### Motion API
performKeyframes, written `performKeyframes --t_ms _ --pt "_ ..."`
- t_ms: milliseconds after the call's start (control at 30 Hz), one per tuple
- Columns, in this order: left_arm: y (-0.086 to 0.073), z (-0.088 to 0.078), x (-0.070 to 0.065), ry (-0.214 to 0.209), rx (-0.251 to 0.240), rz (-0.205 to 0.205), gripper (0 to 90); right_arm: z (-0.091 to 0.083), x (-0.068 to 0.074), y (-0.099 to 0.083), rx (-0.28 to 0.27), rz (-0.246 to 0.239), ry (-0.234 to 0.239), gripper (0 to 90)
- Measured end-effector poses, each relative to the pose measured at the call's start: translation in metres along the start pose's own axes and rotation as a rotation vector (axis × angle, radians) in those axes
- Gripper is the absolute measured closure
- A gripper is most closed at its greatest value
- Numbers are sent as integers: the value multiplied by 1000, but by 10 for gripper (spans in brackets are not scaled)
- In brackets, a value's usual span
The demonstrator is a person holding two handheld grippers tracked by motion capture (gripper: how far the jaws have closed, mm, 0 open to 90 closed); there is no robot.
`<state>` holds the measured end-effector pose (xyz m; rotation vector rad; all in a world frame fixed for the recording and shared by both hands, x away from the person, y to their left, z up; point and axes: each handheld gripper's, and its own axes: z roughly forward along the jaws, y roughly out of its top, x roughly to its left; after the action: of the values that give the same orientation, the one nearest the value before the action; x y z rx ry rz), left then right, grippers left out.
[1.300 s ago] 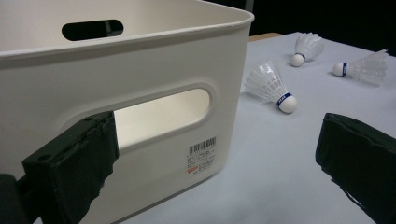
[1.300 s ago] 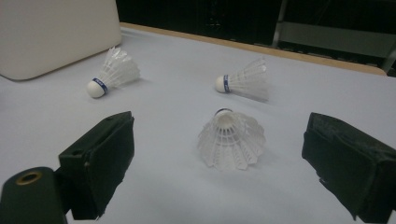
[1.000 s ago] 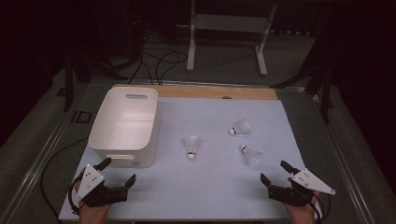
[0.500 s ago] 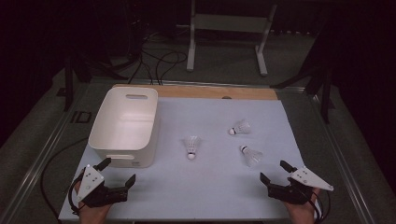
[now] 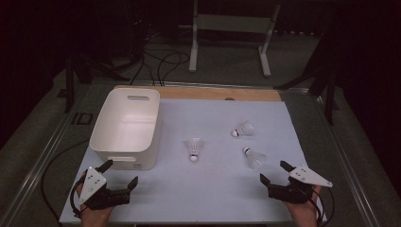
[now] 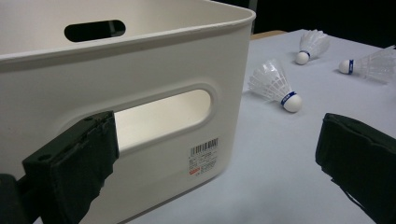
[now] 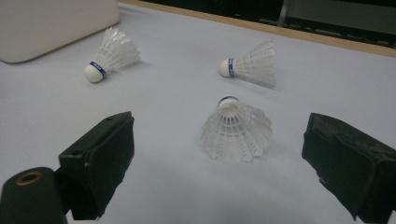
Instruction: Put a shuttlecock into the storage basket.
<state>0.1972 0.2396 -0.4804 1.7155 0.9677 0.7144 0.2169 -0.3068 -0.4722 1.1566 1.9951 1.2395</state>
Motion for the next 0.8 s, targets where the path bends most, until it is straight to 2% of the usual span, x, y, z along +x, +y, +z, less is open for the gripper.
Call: performKeyframes --t_ms 433,567,800 --pt "-1 2 -1 6 6 5 0 9 1 5 42 -9 -2 92" --pt "-1 1 -1 8 6 7 0 15 2 8 70 -8 -5 92" --pt "-1 1 0 9 6 7 0 18 3 10 83 -13 -6 92"
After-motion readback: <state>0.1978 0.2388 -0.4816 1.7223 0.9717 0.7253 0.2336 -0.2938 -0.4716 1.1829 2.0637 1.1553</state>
